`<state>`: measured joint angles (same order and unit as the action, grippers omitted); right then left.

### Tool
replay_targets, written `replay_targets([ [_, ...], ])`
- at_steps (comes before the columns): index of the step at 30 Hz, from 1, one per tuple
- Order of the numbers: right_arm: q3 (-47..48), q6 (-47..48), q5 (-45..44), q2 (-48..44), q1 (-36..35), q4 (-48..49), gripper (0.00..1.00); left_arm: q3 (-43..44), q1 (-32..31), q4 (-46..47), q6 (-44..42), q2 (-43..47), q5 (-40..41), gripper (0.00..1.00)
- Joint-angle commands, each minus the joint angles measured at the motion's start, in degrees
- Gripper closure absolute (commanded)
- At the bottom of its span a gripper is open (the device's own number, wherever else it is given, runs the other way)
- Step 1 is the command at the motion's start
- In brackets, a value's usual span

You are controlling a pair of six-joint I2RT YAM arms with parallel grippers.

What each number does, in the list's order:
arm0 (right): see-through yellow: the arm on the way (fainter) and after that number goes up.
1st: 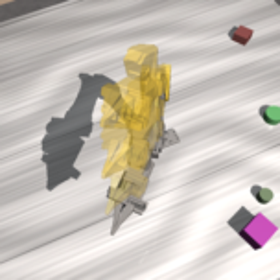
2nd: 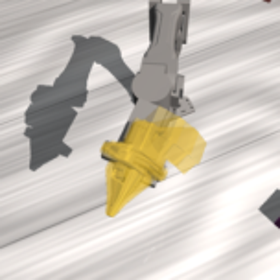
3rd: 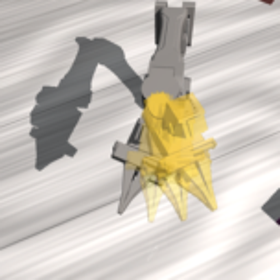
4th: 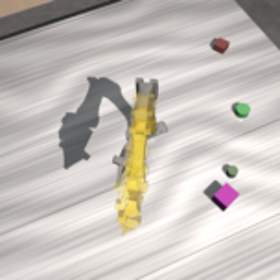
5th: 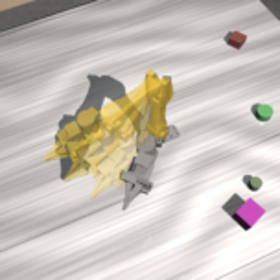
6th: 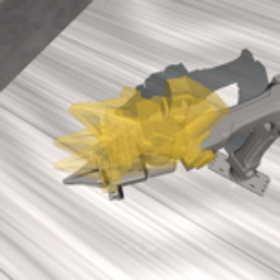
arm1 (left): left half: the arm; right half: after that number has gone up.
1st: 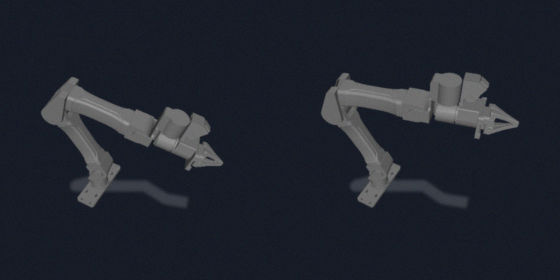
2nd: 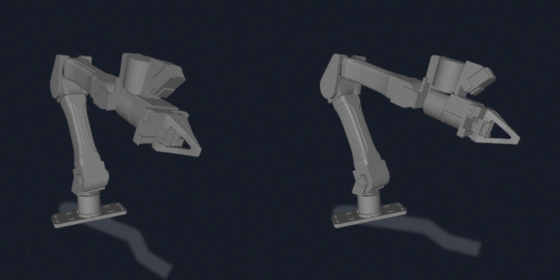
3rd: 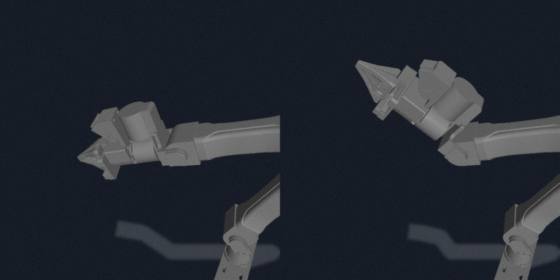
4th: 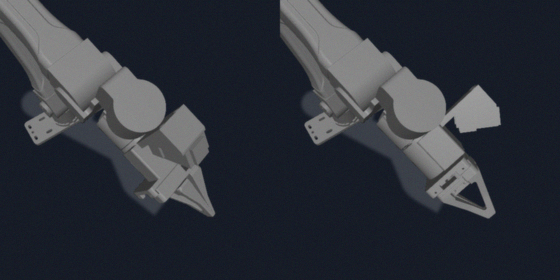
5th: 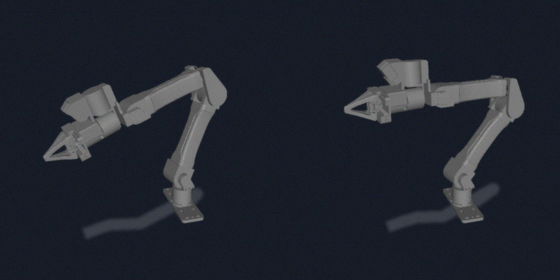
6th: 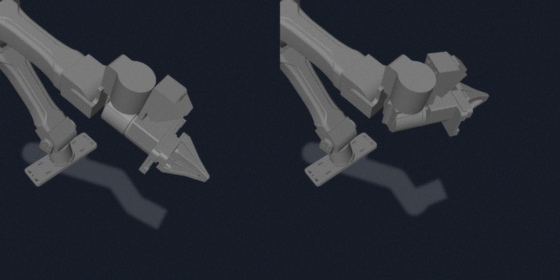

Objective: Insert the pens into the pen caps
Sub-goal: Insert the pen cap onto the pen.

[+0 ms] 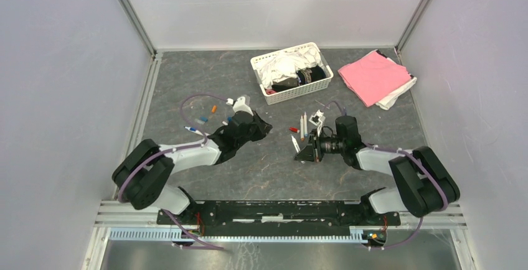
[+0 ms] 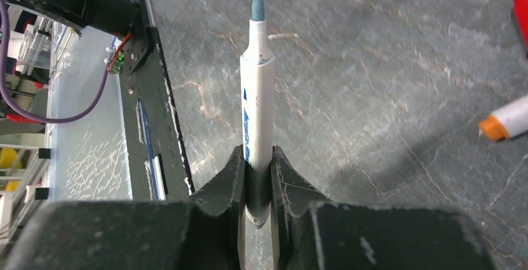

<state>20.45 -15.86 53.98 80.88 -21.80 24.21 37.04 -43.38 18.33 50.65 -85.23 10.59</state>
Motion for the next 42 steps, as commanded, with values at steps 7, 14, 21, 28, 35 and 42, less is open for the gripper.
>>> replay_targets([
  [7,-2.1,-3.7,0.1,-11.2,-2.3,10.9,1.0,-5.9,-0.3,13.4,0.5,14.5,-3.1,0.98],
  [14,-0.1,-7.2,0.0,-7.4,-7.2,13.6,1.0,-5.6,-1.5,13.1,2.1,16.2,-2.5,0.98],
  [21,0.2,-13.8,-1.3,-5.7,-9.6,21.7,1.0,-5.8,-2.2,13.0,1.8,19.4,-2.4,0.98],
  [28,1.9,-19.3,-2.6,-4.4,-11.4,26.0,1.0,-6.1,-2.3,12.2,1.5,21.8,-2.7,0.98],
  [35,3.9,-22.9,-3.1,-2.5,-12.4,28.8,1.0,-6.1,-2.7,12.3,0.8,23.4,-3.1,0.98],
  [42,4.8,-24.1,-3.8,-1.7,-12.7,29.0,1.0,-6.4,-2.9,12.5,0.7,23.6,-3.2,0.98],
])
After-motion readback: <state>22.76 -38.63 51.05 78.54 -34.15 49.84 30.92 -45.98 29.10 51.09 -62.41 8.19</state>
